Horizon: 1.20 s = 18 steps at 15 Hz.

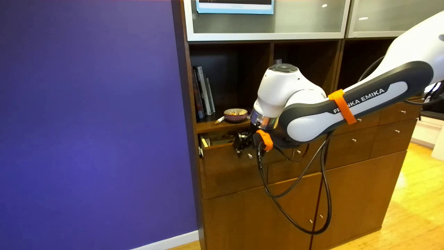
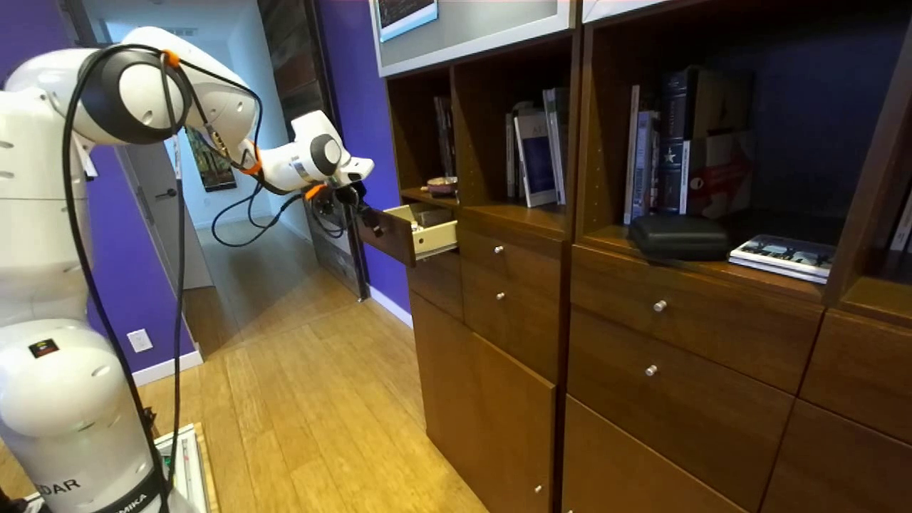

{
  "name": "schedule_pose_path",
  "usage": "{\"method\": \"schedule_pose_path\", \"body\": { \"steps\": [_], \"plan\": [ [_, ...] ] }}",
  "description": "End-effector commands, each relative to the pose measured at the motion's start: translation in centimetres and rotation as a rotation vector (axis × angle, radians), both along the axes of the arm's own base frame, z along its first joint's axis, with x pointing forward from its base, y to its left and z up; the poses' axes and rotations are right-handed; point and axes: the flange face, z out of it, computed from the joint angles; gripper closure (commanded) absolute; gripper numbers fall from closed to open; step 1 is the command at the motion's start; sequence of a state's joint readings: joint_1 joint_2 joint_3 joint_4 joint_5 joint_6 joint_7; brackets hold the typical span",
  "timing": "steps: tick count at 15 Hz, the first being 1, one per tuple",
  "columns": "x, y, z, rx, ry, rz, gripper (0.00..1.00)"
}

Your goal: Close the drawer

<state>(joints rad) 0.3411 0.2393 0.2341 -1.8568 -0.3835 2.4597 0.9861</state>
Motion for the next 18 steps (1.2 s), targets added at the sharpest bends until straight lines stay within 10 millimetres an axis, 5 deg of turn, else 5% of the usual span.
{"method": "schedule_pose_path", "body": {
  "steps": [1, 12, 16, 18],
  "plan": [
    [3.1, 0.8, -0.5, -0.001, -0.115, -0.001, 0.0],
    [9.5, -0.2, -3.1, -0.014, -0.358, -0.04, 0.0],
    [10.1, 0.0, -3.7, -0.001, -0.359, -0.08, 0.0],
    [8.7, 0.4, -4.3, 0.003, -0.231, -0.057, 0.0]
  ]
}}
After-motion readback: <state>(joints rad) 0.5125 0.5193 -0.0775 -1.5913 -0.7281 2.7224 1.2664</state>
